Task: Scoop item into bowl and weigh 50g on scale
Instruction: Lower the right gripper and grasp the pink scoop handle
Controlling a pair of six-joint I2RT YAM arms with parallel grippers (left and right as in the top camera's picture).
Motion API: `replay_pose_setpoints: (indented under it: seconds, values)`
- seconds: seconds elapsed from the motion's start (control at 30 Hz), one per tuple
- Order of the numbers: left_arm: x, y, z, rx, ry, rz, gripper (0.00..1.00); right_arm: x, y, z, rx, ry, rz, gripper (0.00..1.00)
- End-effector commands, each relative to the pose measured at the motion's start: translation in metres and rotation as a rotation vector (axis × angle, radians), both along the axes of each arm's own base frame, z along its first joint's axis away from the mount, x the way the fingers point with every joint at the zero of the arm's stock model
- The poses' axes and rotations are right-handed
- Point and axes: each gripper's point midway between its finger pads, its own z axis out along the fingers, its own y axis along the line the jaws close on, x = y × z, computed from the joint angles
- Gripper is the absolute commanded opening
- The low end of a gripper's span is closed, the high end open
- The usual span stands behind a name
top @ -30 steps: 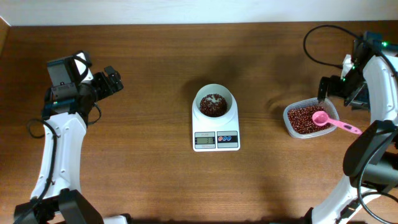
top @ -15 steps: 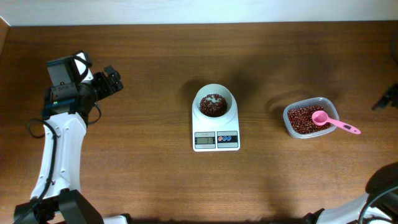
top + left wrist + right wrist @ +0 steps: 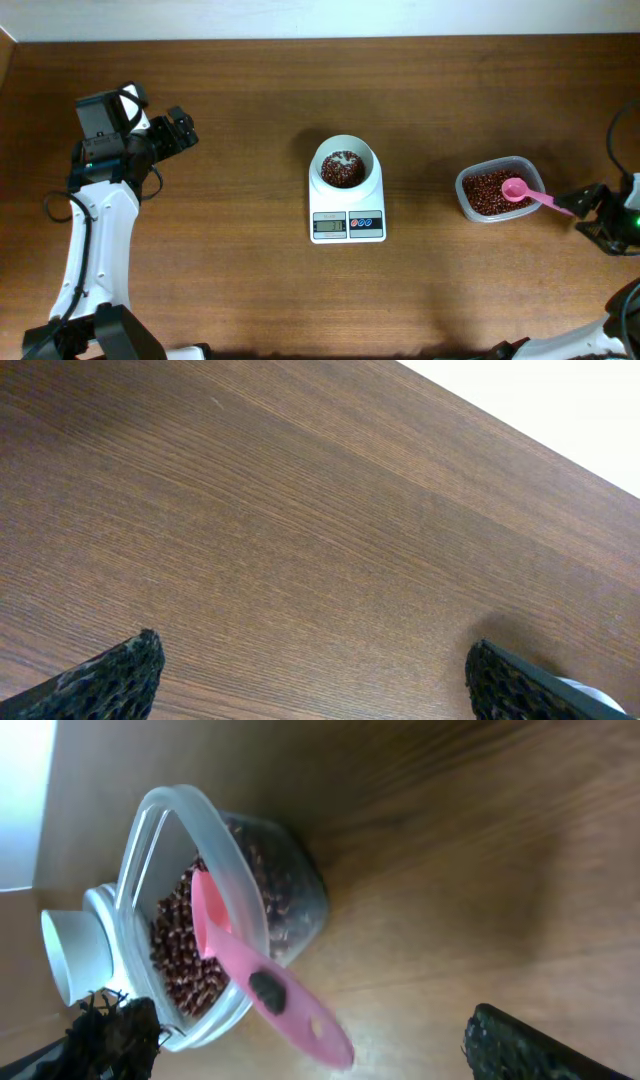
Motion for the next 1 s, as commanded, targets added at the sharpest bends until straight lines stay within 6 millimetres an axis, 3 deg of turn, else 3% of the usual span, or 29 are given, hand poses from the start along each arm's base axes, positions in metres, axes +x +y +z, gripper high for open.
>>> replay_pose_setpoints:
  seconds: [0.0,0.13,0.23,0.4,0.43,0.6,0.77,0.97]
  values:
    - [0.003,0.004,0.005,0.002,-0.012,0.015,0.99,0.005,0.008,-0.001,0.01,-0.093,0.029,0.99]
    - [0.003,0.004,0.005,0.002,-0.012,0.015,0.99,0.013,0.015,0.002,0.041,-0.147,0.036,0.93]
    - [0.003,0.004,0.005,0.002,-0.012,0.015,0.99,0.022,0.025,0.003,0.059,-0.177,0.063,0.83]
    - [0.003,0.004,0.005,0.002,-0.012,0.015,0.99,0.029,0.02,0.0,0.036,-0.202,0.066,0.78]
    - [0.003,0.004,0.005,0.002,-0.012,0.016,0.99,0.03,0.021,-0.001,0.051,-0.211,0.063,0.73]
    - [0.003,0.004,0.005,0.002,-0.012,0.016,0.99,0.032,0.025,-0.005,0.106,-0.223,0.057,0.65]
    - [0.003,0.004,0.005,0.002,-0.012,0.015,0.99,0.032,0.026,-0.004,0.118,-0.225,0.055,0.44]
    - [0.003,0.004,0.005,0.002,-0.012,0.015,0.99,0.029,0.03,-0.003,0.143,-0.204,0.049,0.35]
